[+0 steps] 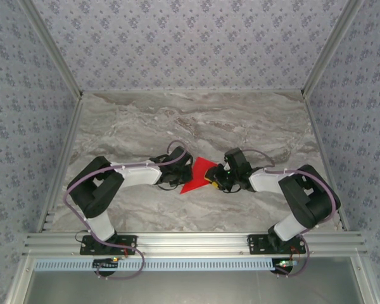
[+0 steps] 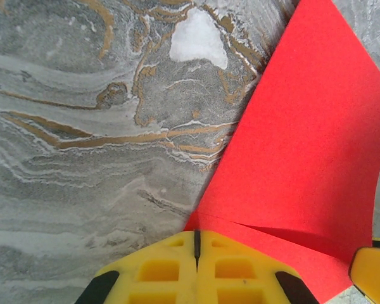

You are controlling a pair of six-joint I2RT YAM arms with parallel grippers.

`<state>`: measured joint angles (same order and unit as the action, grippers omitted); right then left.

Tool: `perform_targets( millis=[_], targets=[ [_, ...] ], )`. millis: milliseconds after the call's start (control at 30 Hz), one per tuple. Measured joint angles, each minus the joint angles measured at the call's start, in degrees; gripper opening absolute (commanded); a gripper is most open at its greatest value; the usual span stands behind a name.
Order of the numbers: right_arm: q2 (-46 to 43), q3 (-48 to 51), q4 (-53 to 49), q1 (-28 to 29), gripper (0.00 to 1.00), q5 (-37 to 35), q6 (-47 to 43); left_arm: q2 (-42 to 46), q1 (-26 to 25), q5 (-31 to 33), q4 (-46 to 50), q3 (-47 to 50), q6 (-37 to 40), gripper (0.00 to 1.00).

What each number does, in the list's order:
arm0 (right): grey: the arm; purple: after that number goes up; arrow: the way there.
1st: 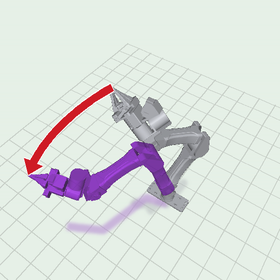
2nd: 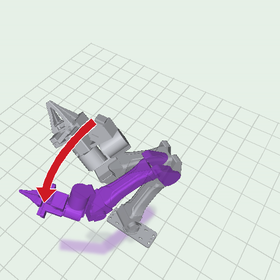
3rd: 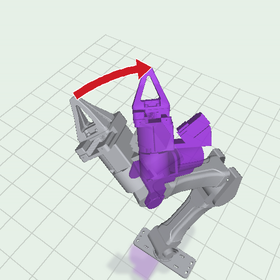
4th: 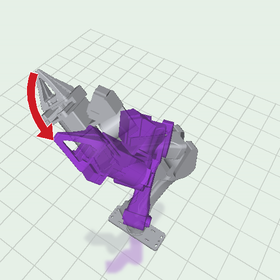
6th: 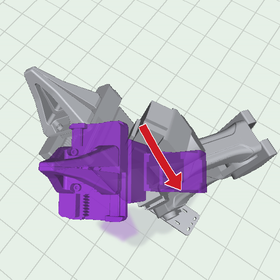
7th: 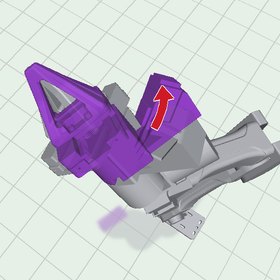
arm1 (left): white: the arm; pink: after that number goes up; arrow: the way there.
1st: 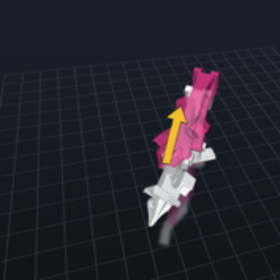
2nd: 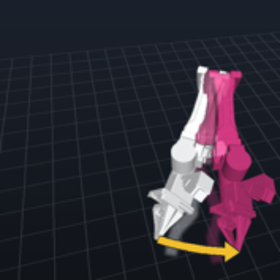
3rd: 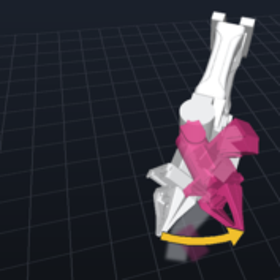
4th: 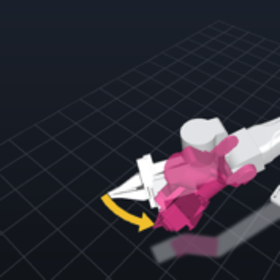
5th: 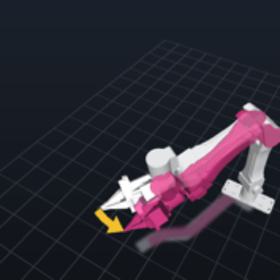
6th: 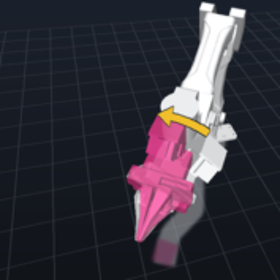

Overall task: Fold a paper plane with a square sheet of paper (pick it up from the middle)
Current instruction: Fourth fold the wing at the center of the table.

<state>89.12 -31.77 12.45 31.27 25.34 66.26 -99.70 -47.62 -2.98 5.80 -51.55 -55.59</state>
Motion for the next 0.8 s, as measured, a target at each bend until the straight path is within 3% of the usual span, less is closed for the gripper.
perform_targets(
  millis=[167,367,467,633,800],
  targets=[
    [2.12,-0.02,4.24,0.28,0.22,0.46,2.21,0.94,0.0,0.35,1.53,0.0,1.01,0.09],
    [2.47,0.0,5.07,0.28,0.06,0.39,4.2,6.71,0.0,2.51,6.58,0.0,4.59,0.39],
    [2.12,-0.26,2.71,0.28,0.04,0.35,4.28,10.84,0.0,3.56,8.13,0.13,6.78,0.52],
    [-0.35,-1.64,-3.69,0.28,0.03,0.15,4.24,17.35,-0.55,4.98,8.0,2.29,11.82,0.64],
    [-3.91,-4.33,-10.49,0.81,0.04,-0.96,4.02,20.83,-4.76,6.91,7.3,4.92,18.14,0.77]
  ],
)
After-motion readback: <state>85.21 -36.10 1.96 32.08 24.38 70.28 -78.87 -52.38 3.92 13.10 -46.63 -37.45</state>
